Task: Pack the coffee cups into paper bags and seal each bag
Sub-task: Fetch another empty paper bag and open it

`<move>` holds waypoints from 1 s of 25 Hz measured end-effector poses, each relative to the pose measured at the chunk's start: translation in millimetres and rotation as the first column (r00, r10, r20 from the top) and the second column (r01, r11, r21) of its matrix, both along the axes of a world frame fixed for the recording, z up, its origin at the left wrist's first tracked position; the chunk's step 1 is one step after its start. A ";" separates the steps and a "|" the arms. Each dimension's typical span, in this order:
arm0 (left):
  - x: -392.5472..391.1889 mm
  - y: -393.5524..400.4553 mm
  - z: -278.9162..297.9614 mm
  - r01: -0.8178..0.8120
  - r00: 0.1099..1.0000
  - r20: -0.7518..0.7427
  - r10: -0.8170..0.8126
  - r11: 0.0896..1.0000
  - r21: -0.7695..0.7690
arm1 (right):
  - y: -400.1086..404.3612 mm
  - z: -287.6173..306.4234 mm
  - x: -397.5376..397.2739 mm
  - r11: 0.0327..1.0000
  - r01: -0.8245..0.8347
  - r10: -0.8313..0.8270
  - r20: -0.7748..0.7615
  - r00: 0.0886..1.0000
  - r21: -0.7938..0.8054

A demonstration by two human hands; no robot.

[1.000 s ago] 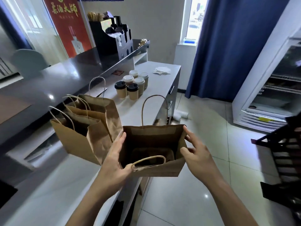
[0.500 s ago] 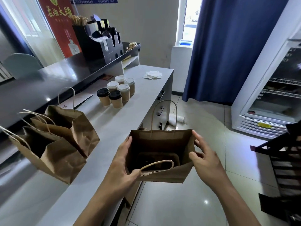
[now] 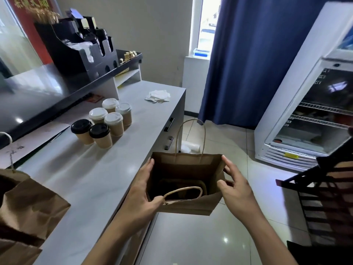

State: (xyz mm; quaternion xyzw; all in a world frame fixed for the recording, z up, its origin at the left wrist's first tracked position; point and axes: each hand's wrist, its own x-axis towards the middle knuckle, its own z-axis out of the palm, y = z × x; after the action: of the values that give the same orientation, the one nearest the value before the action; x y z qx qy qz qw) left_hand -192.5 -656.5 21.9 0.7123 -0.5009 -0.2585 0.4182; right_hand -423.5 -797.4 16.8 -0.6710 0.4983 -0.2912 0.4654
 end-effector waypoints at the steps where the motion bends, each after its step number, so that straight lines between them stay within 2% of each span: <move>1: 5.0 -14.8 -1.2 0.010 1.000 -0.014 -0.010 1.000 -0.001 | -13.4 -0.5 6.0 1.000 0.005 -0.005 -0.003 1.000 0.000; 6: 25.6 -79.1 -0.1 -0.001 0.999 -0.034 0.001 1.000 0.006 | -82.6 3.5 32.5 1.000 0.011 -0.011 -0.013 1.000 -0.024; 11: 49.3 -122.7 2.8 -0.085 0.995 -0.043 0.086 0.996 0.025 | -146.6 3.1 68.4 0.996 -0.079 0.078 -0.036 0.996 -0.050; 16: 65.0 -165.1 -0.9 -0.229 0.972 -0.046 0.231 0.972 0.043 | -217.4 -2.5 109.7 0.973 -0.226 0.225 -0.027 0.974 -0.044; 25: 74.6 -249.6 -6.5 -0.487 0.866 -0.062 0.496 0.866 0.116 | -340.7 -5.2 180.4 0.871 -0.491 0.491 -0.006 0.871 0.025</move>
State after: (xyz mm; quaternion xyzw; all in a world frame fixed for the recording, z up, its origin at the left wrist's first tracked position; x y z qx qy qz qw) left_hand -117.9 -906.1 15.4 0.8234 -0.2705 -0.1991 0.4575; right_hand -243.1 -1138.0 11.5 -0.7719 0.3179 -0.1536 0.5286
